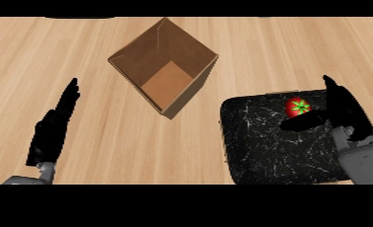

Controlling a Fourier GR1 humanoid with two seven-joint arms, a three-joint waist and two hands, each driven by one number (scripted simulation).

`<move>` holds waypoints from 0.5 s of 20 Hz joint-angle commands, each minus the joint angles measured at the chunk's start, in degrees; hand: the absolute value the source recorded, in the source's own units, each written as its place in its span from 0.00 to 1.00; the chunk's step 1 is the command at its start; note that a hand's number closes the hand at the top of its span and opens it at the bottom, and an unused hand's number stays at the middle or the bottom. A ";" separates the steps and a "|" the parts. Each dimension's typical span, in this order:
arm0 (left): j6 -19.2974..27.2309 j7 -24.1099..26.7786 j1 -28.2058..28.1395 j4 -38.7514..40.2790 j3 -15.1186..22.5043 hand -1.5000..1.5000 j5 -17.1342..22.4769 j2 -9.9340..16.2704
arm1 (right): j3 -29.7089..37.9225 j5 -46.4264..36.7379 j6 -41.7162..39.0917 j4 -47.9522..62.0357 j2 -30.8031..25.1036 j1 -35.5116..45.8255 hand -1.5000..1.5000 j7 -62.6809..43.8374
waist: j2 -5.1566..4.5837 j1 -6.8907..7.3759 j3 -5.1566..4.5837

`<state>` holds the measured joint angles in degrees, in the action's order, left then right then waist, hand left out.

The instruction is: Pick the tomato from the tray and place it in the cardboard box

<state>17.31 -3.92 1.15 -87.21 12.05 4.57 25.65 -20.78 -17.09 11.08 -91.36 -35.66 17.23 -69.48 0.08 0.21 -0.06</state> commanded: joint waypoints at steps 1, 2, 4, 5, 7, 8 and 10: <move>-2.07 -1.21 1.44 0.83 -1.58 0.50 0.68 0.63 | 0.66 -2.06 -0.44 0.95 2.53 0.44 0.00 -10.52 | -0.05 -0.21 0.01; -0.71 -0.50 0.86 2.38 -0.29 0.50 -0.46 -1.60 | 0.35 -2.80 -1.09 0.28 3.90 2.74 0.00 -12.88 | -0.06 -0.13 -0.01; -0.06 0.83 -1.26 1.00 -0.16 0.50 -1.61 -1.90 | 1.53 -3.12 -0.97 2.35 4.07 0.74 0.00 -9.32 | -0.05 0.00 0.01; -0.09 -1.66 1.59 0.28 -0.36 0.50 -2.03 -1.75 | 2.85 -2.08 -1.55 0.28 2.43 -2.41 0.00 -7.29 | 0.01 -0.54 0.03; -0.16 3.62 -2.15 1.76 -0.59 0.50 -2.10 -2.60 | 1.51 -5.59 -1.04 5.52 6.78 4.25 0.00 -10.63 | -0.16 0.53 -0.01; -0.75 -2.40 1.32 -0.66 -0.50 0.50 -2.10 -1.72 | 2.85 -4.85 -1.93 3.14 5.92 3.07 0.00 -11.04 | -0.03 -0.06 0.02; -0.27 2.96 -2.50 1.19 -0.71 0.50 -2.50 -3.32 | 3.79 -5.79 -0.76 5.40 6.40 0.91 0.00 -7.14 | -0.06 0.03 0.02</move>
<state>16.77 -3.76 0.85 -86.65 11.29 2.82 23.86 -18.28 -21.24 10.38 -87.47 -30.99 17.62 -68.20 0.03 0.21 -0.04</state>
